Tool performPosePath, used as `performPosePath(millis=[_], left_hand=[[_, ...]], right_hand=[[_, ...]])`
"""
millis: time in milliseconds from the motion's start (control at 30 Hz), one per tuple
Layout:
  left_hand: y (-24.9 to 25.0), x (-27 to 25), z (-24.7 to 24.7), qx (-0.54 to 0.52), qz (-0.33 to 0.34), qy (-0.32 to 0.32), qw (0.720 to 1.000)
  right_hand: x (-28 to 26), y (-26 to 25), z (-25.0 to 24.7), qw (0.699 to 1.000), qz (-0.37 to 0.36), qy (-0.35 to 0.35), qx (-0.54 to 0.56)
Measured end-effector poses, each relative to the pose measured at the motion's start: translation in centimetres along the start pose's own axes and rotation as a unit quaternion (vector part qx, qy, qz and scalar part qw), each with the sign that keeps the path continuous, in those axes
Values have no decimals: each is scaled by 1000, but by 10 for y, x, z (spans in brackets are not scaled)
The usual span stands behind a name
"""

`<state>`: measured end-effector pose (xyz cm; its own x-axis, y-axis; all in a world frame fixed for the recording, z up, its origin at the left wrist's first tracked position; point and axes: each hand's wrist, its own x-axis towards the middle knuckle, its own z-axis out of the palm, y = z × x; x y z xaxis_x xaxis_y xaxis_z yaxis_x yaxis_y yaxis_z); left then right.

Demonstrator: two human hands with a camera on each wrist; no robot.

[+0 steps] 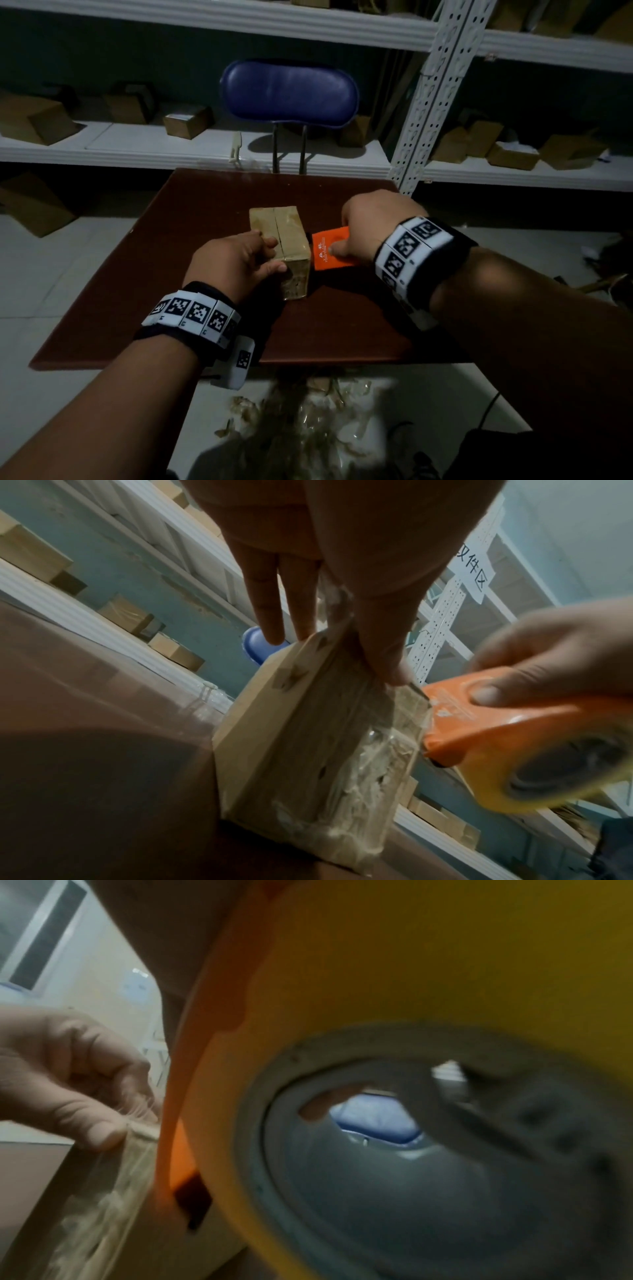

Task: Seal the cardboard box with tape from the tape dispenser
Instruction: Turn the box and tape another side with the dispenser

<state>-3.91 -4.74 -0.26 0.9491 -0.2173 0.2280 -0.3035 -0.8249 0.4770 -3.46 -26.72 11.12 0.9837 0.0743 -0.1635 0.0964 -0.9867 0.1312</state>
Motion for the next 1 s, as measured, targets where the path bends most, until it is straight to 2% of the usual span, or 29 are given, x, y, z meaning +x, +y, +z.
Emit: performPosePath(millis=[100, 200, 333, 467, 633, 867, 933, 1000], left_hand=[[8, 5, -4, -11, -27, -17, 999], [8, 12, -6, 0, -68, -94, 993], [5, 4, -6, -23, -50, -42, 998], [12, -3, -13, -14, -26, -1, 1000], [11, -9, -12, -41, -5, -1, 999], [17, -19, -18, -17, 21, -9, 1000], [19, -22, -20, -14, 27, -11, 999], [19, -26, -20, -24, 42, -8, 999]], right_hand=[[10, -8, -5, 999, -14, 18, -44], [16, -3, 3, 993, -6, 17, -118], [22, 10, 25, 997, 14, -32, -63], [15, 11, 55, 1000, 4, -19, -22], [2, 12, 90, 999, -5, 39, -8], [-20, 13, 108, 997, 29, 14, 77], [-28, 13, 105, 997, 33, 46, 61], [-36, 14, 95, 992, 42, 108, 56]])
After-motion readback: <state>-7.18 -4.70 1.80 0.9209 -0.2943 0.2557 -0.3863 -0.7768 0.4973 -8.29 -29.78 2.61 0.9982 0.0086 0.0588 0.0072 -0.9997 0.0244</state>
